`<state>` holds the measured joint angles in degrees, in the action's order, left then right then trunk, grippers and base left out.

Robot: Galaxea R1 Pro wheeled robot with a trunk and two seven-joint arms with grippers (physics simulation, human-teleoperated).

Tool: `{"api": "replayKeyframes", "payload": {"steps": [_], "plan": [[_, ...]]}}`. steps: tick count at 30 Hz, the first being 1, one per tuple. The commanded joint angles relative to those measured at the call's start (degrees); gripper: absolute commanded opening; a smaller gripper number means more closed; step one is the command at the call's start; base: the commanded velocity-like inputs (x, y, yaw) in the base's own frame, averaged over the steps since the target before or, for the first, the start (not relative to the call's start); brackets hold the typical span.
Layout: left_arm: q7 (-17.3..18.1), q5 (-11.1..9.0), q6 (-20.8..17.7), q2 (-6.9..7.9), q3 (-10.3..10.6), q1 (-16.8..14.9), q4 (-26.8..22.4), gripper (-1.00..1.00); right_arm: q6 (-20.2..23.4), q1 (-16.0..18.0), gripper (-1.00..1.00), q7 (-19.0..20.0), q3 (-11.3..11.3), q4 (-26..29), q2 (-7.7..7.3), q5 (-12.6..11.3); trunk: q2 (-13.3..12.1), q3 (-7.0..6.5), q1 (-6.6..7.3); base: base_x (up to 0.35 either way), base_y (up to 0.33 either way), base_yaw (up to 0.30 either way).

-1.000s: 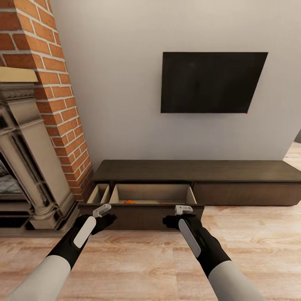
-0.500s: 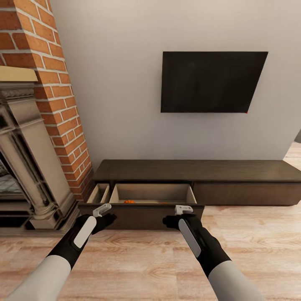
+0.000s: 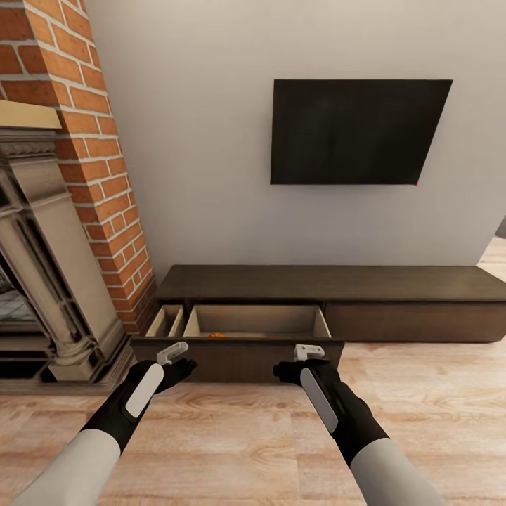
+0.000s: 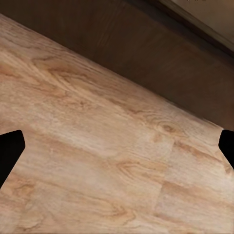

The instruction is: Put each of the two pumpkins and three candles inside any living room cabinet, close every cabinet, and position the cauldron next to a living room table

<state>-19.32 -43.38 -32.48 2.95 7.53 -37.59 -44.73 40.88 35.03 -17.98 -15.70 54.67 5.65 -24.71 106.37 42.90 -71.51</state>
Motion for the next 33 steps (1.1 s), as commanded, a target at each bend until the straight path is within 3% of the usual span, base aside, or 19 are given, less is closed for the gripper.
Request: {"api": "replayKeyframes", "payload": {"steps": [1,9,16,24,30,33], "plan": [[-0.55,-0.59,0.12,0.07,0.29,-0.03,-0.09,1.00,0.05,0.04,1.00,-0.57,-0.12,0.07,-0.02,-0.60,0.44,0.24,-0.22,0.000,0.000,0.000],[-0.49,-0.56,2.86,0.04,1.64,-0.03,-0.09,1.00,-0.81,0.04,1.00,-0.63,-0.20,0.09,0.01,-0.45,3.65,1.68,-1.98,0.000,0.000,0.000],[-0.54,-0.60,5.99,-0.03,4.43,-0.03,0.05,1.00,-5.67,0.04,1.00,-0.66,-0.21,0.09,0.02,-0.15,6.46,2.93,-3.51,0.000,0.000,0.000],[-0.47,-0.71,15.09,-0.36,8.31,-0.03,1.38,1.00,-13.51,0.04,1.00,-0.83,-0.81,-0.63,0.38,0.28,9.67,4.37,-5.27,0.000,0.000,0.000],[-0.49,0.33,22.16,-0.55,12.62,-0.03,4.73,1.00,-16.46,0.04,1.00,-0.90,-0.83,-1.52,0.56,0.27,12.08,5.45,-6.59,0.000,0.000,0.000],[-0.47,0.52,25.89,-0.87,14.64,-0.03,5.23,1.00,-20.40,0.04,1.00,-0.83,-0.83,-4.46,0.53,0.30,13.28,5.99,-7.25,0.000,0.000,0.000]]}}
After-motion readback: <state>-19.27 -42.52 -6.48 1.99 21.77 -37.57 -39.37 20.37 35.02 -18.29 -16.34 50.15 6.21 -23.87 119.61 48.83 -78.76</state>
